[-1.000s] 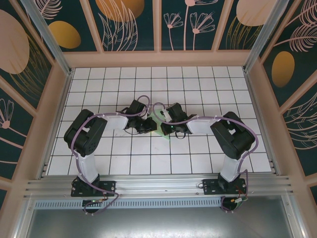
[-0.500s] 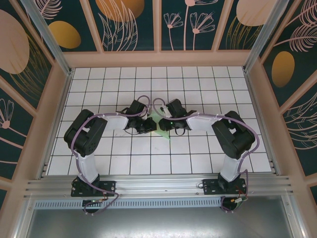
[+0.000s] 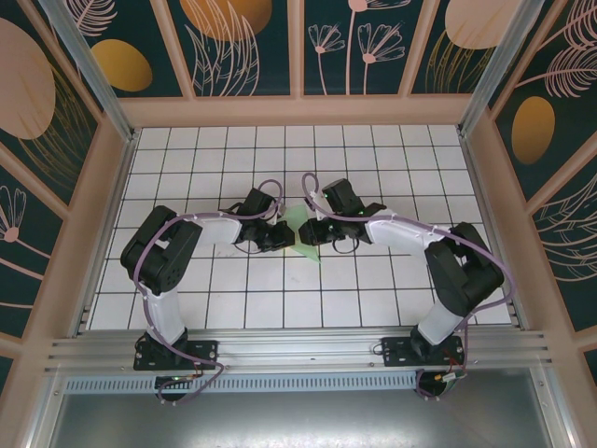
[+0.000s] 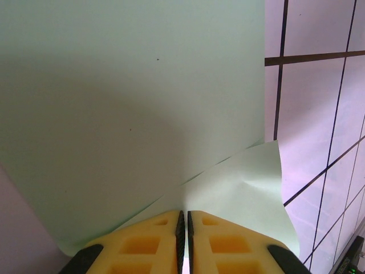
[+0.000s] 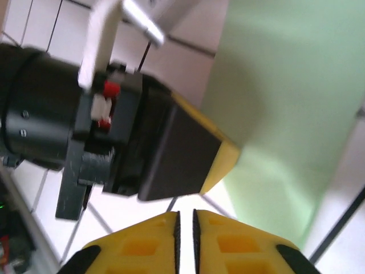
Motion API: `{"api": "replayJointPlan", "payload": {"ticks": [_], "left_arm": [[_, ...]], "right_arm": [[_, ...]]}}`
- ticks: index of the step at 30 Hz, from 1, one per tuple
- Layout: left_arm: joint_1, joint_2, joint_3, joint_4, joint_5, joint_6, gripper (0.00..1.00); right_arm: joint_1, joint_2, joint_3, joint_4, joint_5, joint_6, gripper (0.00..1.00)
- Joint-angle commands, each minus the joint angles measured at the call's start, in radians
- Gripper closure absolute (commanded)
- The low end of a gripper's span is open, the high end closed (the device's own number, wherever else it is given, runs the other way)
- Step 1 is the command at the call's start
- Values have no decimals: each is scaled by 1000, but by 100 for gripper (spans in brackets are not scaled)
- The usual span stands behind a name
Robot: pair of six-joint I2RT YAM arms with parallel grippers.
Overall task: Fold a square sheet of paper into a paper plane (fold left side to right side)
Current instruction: Third fold the triangle at the center of the table.
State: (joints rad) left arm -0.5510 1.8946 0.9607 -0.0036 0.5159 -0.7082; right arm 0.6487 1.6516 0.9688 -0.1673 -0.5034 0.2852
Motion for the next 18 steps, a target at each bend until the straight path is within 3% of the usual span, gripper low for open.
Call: {"api": "replayJointPlan", "payload": {"ticks": [1,18], "left_arm": [[-4,55,-22,-67,-82,13,86],[-4,54,-13,-84,-86,22,86]], "right_arm": [[2,55,-25,-32,-120,76,85],[-20,166,-14,-96,-11,76,85]]}}
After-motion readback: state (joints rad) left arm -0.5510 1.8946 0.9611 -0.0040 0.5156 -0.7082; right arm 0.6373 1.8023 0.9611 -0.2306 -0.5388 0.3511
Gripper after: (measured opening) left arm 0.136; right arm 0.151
